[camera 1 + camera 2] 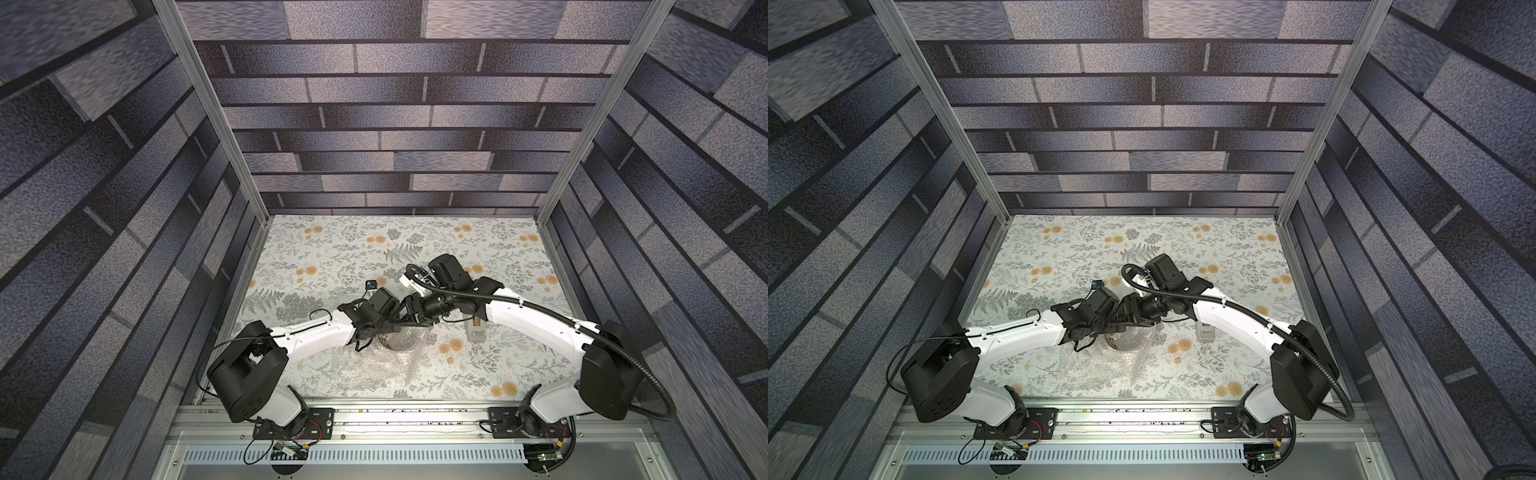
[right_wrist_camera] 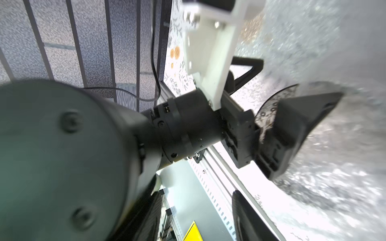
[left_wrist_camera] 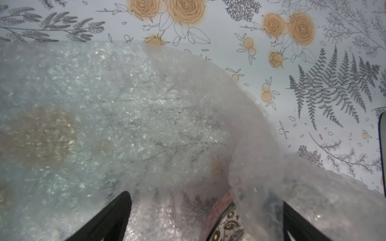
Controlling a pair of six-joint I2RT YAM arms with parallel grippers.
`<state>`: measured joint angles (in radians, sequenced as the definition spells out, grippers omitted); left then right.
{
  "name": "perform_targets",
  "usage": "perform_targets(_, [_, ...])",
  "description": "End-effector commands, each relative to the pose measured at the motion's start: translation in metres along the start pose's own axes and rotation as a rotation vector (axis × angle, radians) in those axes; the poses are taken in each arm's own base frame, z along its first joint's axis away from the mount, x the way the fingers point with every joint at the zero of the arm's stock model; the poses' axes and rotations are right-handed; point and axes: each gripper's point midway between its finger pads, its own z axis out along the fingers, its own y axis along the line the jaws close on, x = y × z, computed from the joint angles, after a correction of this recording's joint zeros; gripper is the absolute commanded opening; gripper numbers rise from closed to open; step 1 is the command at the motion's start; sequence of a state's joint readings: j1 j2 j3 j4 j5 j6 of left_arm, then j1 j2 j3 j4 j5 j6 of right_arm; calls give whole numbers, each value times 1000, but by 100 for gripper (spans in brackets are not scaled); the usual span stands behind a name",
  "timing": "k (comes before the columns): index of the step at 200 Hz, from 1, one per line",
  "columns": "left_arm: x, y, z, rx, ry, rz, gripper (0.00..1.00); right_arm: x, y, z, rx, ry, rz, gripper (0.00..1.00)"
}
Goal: Wrap bowls in bubble wrap
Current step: Wrap the bowl in bubble wrap.
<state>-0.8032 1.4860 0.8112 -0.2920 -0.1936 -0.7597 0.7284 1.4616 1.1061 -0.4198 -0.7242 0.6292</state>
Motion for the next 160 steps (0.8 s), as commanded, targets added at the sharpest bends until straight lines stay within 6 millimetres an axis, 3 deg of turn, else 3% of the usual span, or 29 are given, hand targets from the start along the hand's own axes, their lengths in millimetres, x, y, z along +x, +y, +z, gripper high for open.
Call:
perform_targets(1, [10, 7, -2, -26, 29, 28, 100, 7, -26, -32, 143, -25, -8, 56])
perform_targets(31, [9, 8, -4, -30, 23, 29, 100, 5, -53, -44, 217, -71, 25, 65])
perform_targets(44, [9, 9, -4, -32, 26, 29, 100, 14, -76, -35, 261, -43, 59, 70])
perform_targets(88, [7, 9, -7, -36, 20, 32, 100, 10, -126, -14, 382, -8, 89, 75])
perform_targets(160, [6, 11, -9, -44, 17, 36, 100, -3, -148, 13, 352, -30, 131, 78])
